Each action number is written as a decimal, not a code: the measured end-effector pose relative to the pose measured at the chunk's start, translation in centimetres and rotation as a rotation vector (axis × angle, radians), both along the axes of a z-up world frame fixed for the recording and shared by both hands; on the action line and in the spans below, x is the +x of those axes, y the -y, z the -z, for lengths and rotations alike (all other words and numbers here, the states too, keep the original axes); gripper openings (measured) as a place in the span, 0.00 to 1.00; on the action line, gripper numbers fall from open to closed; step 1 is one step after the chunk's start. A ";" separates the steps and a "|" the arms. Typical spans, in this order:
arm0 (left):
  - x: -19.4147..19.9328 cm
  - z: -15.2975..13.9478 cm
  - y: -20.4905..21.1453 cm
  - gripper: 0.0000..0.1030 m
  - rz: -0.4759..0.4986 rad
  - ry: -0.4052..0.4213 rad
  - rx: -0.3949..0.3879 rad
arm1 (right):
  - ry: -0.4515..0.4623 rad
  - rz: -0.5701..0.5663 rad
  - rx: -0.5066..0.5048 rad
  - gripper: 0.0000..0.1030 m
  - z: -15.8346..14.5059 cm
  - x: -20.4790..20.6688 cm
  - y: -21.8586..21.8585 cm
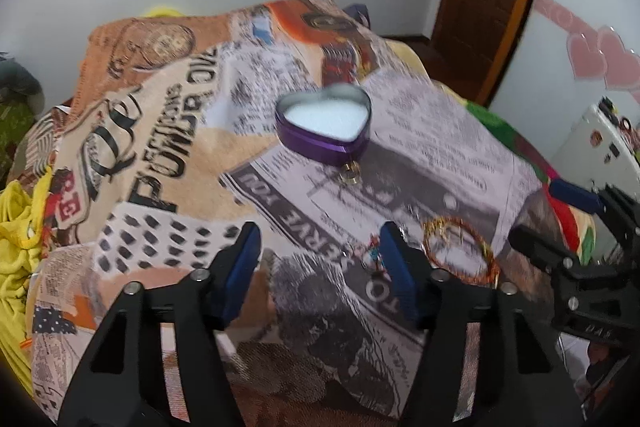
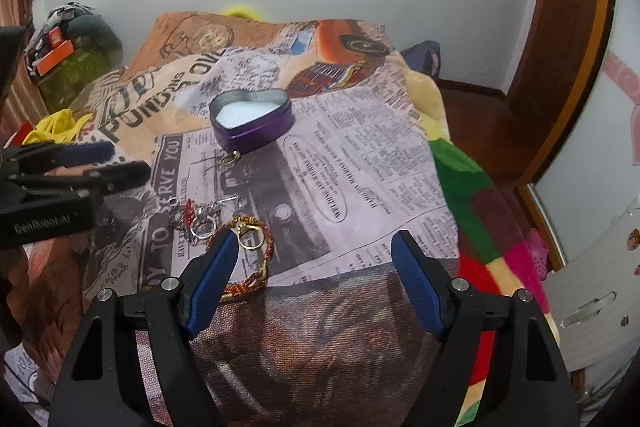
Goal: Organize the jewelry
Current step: 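Lower both tools toward the jewelry scattered beside the heart tin, then grasp the gold-and-red beaded bracelet with the right tool while the left tool grasps a silver ring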
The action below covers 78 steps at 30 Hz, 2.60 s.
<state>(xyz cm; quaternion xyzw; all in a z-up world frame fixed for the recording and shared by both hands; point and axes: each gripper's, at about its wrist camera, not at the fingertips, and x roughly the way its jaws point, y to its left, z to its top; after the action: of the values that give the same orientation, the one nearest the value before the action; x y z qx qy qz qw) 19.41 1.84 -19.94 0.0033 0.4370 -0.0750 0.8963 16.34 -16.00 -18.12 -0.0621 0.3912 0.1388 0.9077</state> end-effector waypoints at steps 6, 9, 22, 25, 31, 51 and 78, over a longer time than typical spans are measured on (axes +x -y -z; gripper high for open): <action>0.1 1.5 0.8 0.53 0.050 -0.052 -0.015 | -0.033 -0.012 0.018 0.74 0.5 0.1 0.0; 0.1 1.9 1.0 0.52 0.062 -0.067 -0.032 | -0.042 -0.019 0.026 0.73 0.5 -0.1 -0.1; 0.9 3.3 2.2 0.45 0.103 -0.103 -0.057 | -0.109 -0.083 0.053 0.34 1.7 0.6 -1.2; 1.3 3.4 2.2 0.45 0.106 -0.109 -0.077 | -0.120 -0.102 0.073 0.31 1.8 0.8 -1.6; 1.7 3.7 2.3 0.43 0.113 -0.105 -0.090 | -0.147 -0.129 0.104 0.30 2.1 1.4 -2.3; 1.4 3.9 1.6 0.26 0.103 -0.102 -0.130 | -0.185 -0.145 0.084 0.29 3.3 2.5 -3.3; 0.4 2.9 1.4 0.19 0.092 -0.057 -0.129 | -0.131 -0.121 0.073 0.17 1.6 2.0 -2.9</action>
<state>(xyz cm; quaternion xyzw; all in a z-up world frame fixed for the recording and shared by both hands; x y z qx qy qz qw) 19.83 0.42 -22.85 -0.0363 0.4559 -0.1440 0.8776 18.32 -13.07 -19.75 -0.0432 0.4400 0.2115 0.8717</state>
